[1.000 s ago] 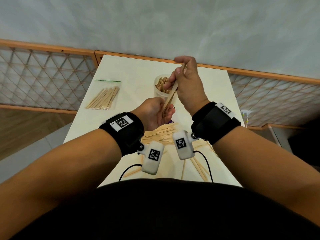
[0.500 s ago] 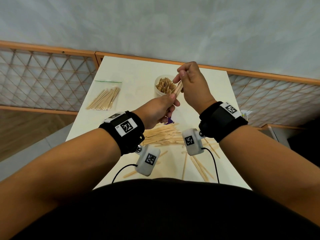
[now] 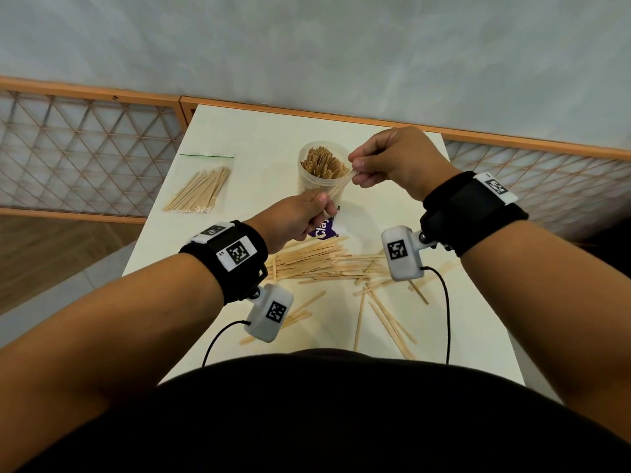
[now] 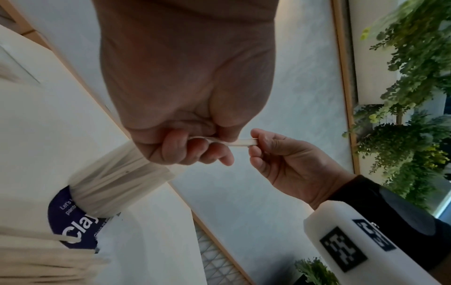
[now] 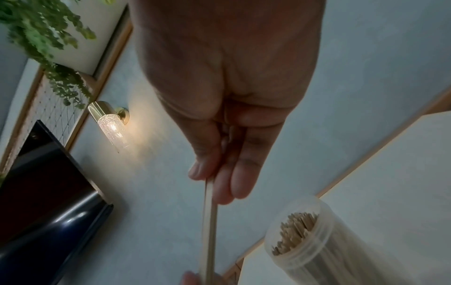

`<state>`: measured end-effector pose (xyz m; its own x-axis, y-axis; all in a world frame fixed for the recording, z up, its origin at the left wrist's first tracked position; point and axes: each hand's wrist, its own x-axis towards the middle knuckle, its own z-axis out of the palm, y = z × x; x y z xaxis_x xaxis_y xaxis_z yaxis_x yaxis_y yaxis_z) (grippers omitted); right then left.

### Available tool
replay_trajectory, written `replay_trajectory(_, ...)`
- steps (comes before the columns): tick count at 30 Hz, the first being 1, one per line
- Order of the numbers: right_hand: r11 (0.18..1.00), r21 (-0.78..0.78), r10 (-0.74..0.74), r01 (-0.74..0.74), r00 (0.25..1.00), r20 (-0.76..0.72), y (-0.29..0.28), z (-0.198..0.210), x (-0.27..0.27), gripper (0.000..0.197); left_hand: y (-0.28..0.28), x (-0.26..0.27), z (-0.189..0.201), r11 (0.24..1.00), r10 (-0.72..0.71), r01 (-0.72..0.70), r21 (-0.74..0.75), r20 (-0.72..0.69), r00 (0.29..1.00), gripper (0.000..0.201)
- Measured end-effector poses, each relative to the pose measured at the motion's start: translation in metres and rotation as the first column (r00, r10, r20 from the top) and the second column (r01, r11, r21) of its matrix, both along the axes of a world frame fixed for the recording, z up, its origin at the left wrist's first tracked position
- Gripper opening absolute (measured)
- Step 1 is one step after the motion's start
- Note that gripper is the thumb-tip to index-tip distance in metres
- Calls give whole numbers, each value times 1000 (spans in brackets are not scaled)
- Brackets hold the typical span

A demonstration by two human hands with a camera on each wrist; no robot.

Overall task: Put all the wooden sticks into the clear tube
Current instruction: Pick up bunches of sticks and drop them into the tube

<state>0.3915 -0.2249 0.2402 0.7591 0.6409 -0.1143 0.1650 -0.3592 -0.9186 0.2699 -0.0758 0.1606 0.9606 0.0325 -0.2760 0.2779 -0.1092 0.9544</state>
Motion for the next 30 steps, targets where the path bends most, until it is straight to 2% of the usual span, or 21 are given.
replay_trajectory(3,999,-47,-25,26,1000,11,2,3,1,10,0,3,-6,999,48,-49,7,25,999,31)
replay_trajectory(5,994,-109,-17,25,997,73,5,10,7,7,3,6,-14,995,87,-89,49,37,996,28)
replay_trajectory(7,987,-155,-20,46,986,165,9,21,18,6,8,8,-24,981,141,-139,133,-5,990,24)
replay_trajectory(9,984,-151,-55,94,967,247,14,33,32,11,15,8,-38,948,136,-113,297,-56,989,34)
replay_trajectory(11,977,-154,-86,147,935,345,19,39,44,9,22,5,-56,854,41,37,518,-139,989,49)
replay_trajectory(13,962,-211,-60,176,884,464,28,36,50,4,27,1,-79,704,-60,217,676,-247,967,62)
replay_trajectory(16,920,-348,43,182,834,550,44,17,56,8,27,-4,-111,521,-157,345,781,-310,938,82)
replay_trajectory(19,865,-480,168,149,814,557,57,-8,65,12,28,-8,-129,424,-175,381,821,-338,925,95)
replay_trajectory(24,779,-621,349,81,767,538,74,-45,75,17,35,-9,-143,374,-197,319,871,-262,945,76)
replay_trajectory(26,746,-660,394,87,741,543,79,-57,77,15,35,-8,-144,383,-199,295,875,-234,952,69)
replay_trajectory(30,699,-711,421,72,762,492,86,-79,82,15,35,-5,-145,410,-184,273,870,-214,959,53)
